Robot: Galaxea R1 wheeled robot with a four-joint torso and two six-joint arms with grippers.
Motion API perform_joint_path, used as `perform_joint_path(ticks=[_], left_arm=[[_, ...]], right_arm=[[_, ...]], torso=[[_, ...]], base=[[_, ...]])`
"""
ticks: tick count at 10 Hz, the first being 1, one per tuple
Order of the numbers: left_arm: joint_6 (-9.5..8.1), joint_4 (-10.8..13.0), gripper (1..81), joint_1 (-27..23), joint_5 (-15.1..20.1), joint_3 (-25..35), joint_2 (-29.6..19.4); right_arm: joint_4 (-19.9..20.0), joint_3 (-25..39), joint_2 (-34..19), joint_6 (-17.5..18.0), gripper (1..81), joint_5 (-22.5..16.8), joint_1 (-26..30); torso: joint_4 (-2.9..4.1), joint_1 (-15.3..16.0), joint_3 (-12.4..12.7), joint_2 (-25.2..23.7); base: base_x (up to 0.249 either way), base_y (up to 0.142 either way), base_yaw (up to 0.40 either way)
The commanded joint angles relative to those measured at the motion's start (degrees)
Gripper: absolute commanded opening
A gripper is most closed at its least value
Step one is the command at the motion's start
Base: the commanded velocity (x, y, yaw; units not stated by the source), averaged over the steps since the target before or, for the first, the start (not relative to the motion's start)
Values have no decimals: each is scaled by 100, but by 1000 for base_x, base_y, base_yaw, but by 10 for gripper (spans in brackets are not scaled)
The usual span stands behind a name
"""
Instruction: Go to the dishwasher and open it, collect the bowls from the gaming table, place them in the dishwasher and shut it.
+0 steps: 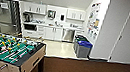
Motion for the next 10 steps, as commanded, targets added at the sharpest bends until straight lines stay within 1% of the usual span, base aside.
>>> perform_joint_path(ticks=[1,10], left_arm=[[-284,257,811,-351,383,117,-99],[-284,257,811,-351,374,117,-108]], right_arm=[[5,128,-84,-22,811,-311,275],[14,76,-84,-22,811,-311,275]], torso=[[0,0,0,0],[0,2,0,0]], base=[[146,0,0],[166,0,0]])
